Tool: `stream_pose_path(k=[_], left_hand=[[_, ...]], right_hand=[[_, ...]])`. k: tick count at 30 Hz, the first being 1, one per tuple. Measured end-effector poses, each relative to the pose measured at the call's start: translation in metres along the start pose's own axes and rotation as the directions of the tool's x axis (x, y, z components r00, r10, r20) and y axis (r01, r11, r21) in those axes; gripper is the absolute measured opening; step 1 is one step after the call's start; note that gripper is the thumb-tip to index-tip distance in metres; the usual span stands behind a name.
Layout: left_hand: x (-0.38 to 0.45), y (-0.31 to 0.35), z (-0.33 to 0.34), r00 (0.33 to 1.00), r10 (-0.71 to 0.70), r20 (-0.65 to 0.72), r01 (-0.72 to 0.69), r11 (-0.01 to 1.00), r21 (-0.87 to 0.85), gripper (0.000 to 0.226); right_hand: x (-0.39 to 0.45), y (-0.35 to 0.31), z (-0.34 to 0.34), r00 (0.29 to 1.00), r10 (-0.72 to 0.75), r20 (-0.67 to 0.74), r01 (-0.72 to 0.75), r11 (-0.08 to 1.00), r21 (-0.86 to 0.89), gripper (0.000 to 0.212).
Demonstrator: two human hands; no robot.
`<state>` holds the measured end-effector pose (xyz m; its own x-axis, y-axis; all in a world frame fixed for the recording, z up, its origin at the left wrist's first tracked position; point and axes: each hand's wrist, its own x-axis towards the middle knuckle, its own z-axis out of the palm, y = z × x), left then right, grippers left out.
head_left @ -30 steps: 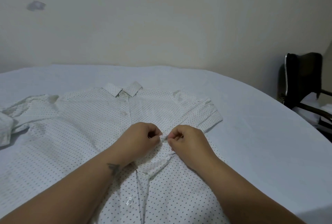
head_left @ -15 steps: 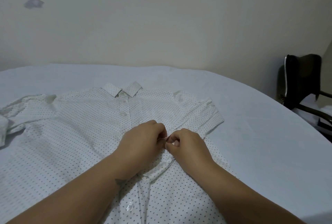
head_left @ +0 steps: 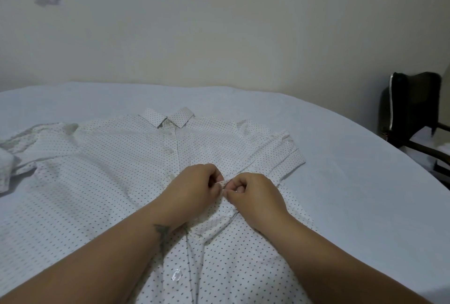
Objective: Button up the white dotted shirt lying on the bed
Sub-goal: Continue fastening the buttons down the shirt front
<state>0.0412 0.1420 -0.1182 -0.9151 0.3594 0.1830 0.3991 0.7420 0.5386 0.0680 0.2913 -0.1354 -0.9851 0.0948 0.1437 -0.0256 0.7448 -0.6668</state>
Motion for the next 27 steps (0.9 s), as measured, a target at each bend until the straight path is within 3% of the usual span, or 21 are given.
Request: stream_pose_path(k=[10, 21, 27], left_hand=[[0.0013, -0.002, -0.0031, 0.998, -0.002, 0.061, 0.008, 0.995, -0.103, 0.014], [0.0012, -0.0032, -0.0042, 0.997, 0.031, 0.074, -0.016, 0.979, -0.202, 0.011], [-0.0008, 0.0001, -0.0007, 0.998, 0.067, 0.007, -0.067, 0.996, -0.066, 0.01]], right_hand=[[-0.0003, 0.0047, -0.0033, 0.998, 0.046, 0.049, -0.056, 0.974, 0.22, 0.017], [-0.0014, 0.007, -0.0087, 0.994, 0.049, 0.095, -0.074, 0.957, 0.281, 0.019], [-0.0007, 0.0072, -0.0097, 0.992, 0.062, 0.111, -0.095, 0.939, 0.33, 0.02]])
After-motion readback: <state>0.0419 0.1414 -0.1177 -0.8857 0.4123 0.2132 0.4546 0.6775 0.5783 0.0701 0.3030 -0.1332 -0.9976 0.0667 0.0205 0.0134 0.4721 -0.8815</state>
